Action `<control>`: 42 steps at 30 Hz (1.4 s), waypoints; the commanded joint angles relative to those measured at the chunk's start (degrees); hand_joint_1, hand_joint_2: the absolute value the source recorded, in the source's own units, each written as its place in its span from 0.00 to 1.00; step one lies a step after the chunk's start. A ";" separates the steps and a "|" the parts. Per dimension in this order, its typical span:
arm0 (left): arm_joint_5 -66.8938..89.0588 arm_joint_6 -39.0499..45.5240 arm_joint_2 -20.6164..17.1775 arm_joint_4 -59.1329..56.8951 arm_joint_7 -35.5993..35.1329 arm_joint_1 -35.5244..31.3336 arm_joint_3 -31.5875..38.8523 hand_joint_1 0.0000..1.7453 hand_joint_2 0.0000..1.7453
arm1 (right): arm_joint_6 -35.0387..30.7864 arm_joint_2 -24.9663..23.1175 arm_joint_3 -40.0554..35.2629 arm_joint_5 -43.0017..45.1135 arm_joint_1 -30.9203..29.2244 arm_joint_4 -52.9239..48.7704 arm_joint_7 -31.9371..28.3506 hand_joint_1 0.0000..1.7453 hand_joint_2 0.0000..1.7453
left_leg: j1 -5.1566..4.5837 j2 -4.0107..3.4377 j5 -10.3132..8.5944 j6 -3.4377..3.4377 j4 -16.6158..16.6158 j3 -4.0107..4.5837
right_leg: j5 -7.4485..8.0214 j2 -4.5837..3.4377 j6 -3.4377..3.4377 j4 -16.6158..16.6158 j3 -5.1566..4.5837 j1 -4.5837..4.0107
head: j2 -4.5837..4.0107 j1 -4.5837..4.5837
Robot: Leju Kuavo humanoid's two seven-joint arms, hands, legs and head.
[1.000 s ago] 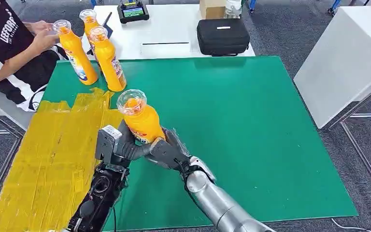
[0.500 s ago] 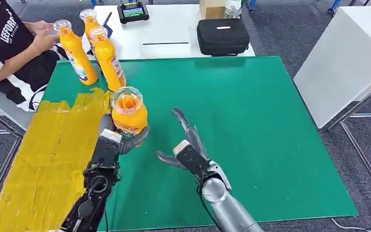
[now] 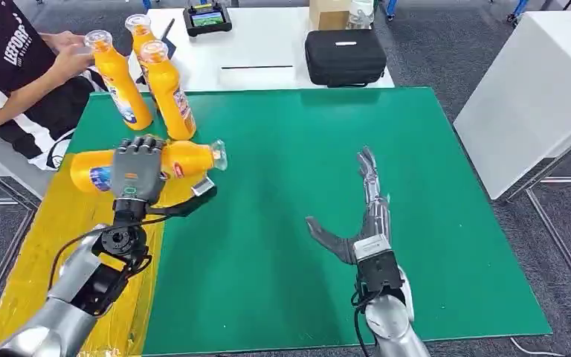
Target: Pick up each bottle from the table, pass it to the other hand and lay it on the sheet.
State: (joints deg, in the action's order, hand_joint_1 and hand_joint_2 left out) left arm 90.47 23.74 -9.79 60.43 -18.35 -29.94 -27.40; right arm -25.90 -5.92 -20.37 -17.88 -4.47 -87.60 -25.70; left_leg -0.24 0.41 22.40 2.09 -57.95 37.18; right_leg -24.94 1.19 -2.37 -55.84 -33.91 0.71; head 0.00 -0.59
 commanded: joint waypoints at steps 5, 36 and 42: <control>-0.47 -9.29 -1.98 -22.91 11.44 -11.73 -4.61 1.00 1.00 | 0.40 0.84 5.27 -0.49 0.91 -4.03 -1.18 0.00 1.00 | 0.02 -0.13 0.16 -0.17 -0.02 -0.37 | -0.06 -0.20 0.25 0.04 0.36 0.00 | 0.00 -0.02; -12.50 -47.15 -2.39 -45.44 34.40 -27.08 0.75 0.00 1.00 | 3.47 0.79 6.73 -0.36 -0.25 -1.24 0.74 0.00 1.00 | 0.04 -0.16 0.00 -0.17 0.01 -0.19 | 0.06 -0.21 0.22 0.03 0.20 -0.05 | 0.00 0.00; -13.77 -47.66 -1.00 -45.76 34.92 -25.44 0.63 0.00 1.00 | 4.64 0.76 6.19 -0.45 -0.88 -0.49 1.40 0.00 1.00 | 0.01 -0.14 -0.04 -0.15 0.07 -0.20 | 0.08 -0.19 0.21 0.07 0.19 -0.02 | 0.00 0.02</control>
State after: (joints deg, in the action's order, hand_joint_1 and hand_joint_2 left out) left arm 78.05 -23.30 -13.44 18.84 16.15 -54.87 -27.45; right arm -22.01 -5.53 -13.92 -18.62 -2.75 -92.08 -25.03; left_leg -0.25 0.29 22.30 2.02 -57.95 37.24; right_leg -24.81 1.07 -2.21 -55.86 -33.98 0.70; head 0.00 -0.57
